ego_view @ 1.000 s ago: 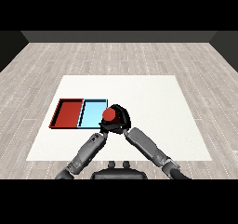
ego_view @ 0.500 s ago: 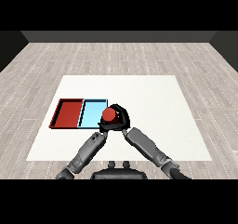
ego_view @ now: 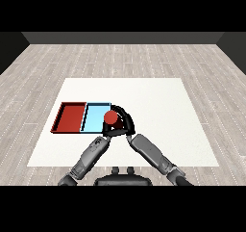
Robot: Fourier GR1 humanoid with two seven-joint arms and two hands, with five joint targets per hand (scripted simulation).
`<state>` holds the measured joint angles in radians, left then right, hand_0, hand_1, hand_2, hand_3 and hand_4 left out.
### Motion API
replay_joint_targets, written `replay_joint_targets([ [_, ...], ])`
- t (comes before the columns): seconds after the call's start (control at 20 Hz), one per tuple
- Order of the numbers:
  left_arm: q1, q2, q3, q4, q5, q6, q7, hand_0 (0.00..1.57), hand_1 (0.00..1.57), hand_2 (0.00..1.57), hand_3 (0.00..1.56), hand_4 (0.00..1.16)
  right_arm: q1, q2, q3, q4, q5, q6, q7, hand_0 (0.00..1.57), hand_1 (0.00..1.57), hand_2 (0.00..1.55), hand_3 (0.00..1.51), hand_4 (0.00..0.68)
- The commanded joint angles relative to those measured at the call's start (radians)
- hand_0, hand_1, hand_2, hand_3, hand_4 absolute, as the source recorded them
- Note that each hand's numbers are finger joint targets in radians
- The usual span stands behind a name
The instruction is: Pick the red can and put it in the red box
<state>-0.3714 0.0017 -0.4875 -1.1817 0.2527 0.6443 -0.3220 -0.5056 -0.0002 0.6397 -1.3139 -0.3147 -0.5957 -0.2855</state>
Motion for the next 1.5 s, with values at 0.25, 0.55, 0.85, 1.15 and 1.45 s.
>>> replay_joint_targets([
  [0.25, 0.033, -0.001, 0.042, 0.02, -0.005, -0.049, -0.008, 1.57, 1.57, 1.57, 1.5, 1.14, -0.006, 0.0, -0.09, 0.0, 0.037, 0.05, 0.032, 0.0, 0.0, 0.0, 0.0, 0.0],
  [0.55, 0.0, 0.028, 0.051, 0.01, -0.002, -0.023, 0.031, 1.57, 1.57, 1.57, 1.5, 1.14, 0.071, -0.054, -0.182, -0.103, 0.05, 0.084, -0.006, 0.0, 0.0, 0.0, 0.0, 0.0],
  [0.85, 0.036, 0.073, 0.099, -0.012, -0.034, -0.03, -0.001, 1.57, 1.57, 1.57, 1.48, 1.14, 0.17, -0.172, -0.242, -0.358, 0.052, 0.111, 0.07, 0.0, 0.0, 0.0, 0.0, 0.0],
  [1.15, 0.061, 0.259, 0.155, -0.065, -0.077, -0.037, 0.062, 1.57, 1.57, 1.57, 1.47, 1.13, 0.456, -0.268, -0.314, -0.437, -0.002, 0.168, -0.054, 0.0, 0.0, 0.0, 0.0, 0.0],
  [1.45, 0.012, 0.411, 0.265, 0.039, -0.096, -0.061, 0.127, 1.57, 1.57, 1.55, 1.46, 1.12, 0.509, -0.369, -0.453, -0.464, -0.077, 0.23, -0.003, 0.0, 0.0, 0.0, 0.0, 0.0],
])
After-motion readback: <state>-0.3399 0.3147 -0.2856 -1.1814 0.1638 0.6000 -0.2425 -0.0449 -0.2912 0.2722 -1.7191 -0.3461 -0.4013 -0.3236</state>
